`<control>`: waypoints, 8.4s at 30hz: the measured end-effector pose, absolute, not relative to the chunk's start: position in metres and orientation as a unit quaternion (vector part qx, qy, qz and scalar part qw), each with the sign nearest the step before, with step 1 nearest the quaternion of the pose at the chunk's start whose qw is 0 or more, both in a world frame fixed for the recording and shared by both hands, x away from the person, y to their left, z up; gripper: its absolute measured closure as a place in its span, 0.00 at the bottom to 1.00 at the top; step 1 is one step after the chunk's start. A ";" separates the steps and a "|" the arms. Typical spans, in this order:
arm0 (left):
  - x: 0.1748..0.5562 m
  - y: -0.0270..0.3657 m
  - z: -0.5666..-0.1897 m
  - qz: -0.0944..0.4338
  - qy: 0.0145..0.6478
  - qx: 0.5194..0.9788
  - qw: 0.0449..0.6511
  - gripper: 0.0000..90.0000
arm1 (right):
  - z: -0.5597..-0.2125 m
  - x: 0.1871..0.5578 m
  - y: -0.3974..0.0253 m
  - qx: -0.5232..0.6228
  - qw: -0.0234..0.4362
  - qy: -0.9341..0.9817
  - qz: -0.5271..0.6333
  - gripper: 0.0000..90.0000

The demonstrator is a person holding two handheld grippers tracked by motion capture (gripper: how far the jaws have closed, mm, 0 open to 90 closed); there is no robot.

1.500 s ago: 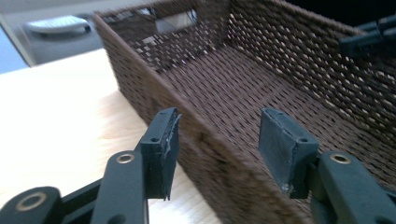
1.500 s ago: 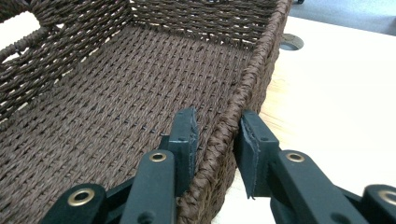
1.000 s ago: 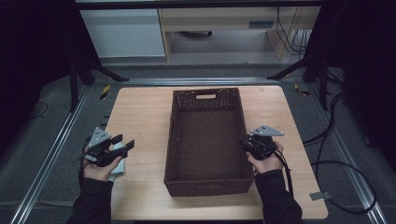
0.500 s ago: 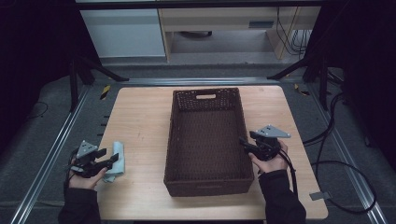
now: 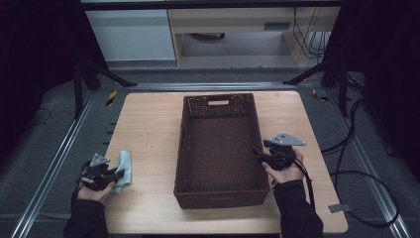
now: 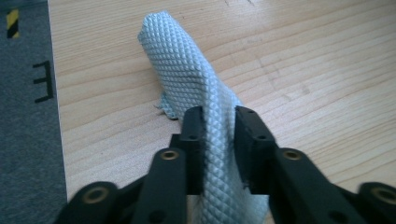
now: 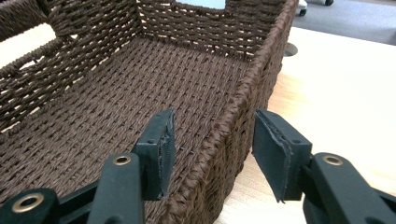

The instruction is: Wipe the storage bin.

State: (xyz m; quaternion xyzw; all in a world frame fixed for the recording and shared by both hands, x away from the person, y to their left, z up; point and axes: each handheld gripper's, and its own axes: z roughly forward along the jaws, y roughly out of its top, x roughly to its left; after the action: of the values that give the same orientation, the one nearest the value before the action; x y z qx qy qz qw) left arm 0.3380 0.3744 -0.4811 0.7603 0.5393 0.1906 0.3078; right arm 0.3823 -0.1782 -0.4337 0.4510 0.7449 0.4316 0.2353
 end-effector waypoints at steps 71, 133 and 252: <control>0.460 0.267 -0.428 0.214 0.444 0.772 0.402 0.93 | -0.437 0.390 -0.156 0.408 0.189 0.775 0.444 0.77; 0.411 0.261 -0.427 0.208 0.372 0.812 0.399 0.93 | -0.437 0.394 -0.155 0.415 0.196 0.774 0.435 0.78; 0.348 0.248 -0.463 0.127 0.324 0.860 0.375 0.93 | -0.427 0.378 -0.155 0.431 0.220 0.771 0.414 0.70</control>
State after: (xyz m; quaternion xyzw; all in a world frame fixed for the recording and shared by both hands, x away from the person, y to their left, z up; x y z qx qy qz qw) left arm 0.3480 0.2479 -0.4633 0.8596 0.3235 0.1269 0.3747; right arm 0.3783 -0.1546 -0.4272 0.4306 0.7714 0.4136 0.2200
